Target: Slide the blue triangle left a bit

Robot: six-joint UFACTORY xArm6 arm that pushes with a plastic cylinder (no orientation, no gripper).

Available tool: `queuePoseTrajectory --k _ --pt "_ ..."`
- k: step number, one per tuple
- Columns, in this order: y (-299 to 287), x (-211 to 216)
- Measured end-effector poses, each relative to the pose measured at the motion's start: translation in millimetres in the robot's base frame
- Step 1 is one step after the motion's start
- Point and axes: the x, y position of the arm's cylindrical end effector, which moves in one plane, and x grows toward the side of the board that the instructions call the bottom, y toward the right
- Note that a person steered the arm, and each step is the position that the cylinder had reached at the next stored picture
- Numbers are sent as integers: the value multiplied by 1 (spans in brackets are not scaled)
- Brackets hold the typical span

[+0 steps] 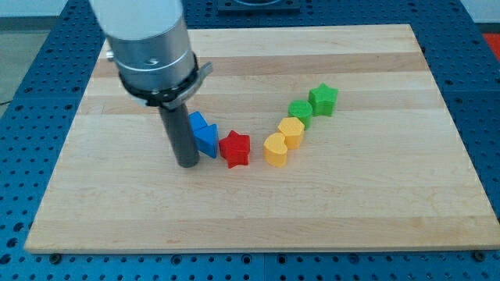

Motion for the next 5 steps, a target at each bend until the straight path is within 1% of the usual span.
queuePoseTrajectory --k 2,3,4,5 --pt "40 -36" --pt "40 -60" --pt "41 -54" --pt "67 -52"
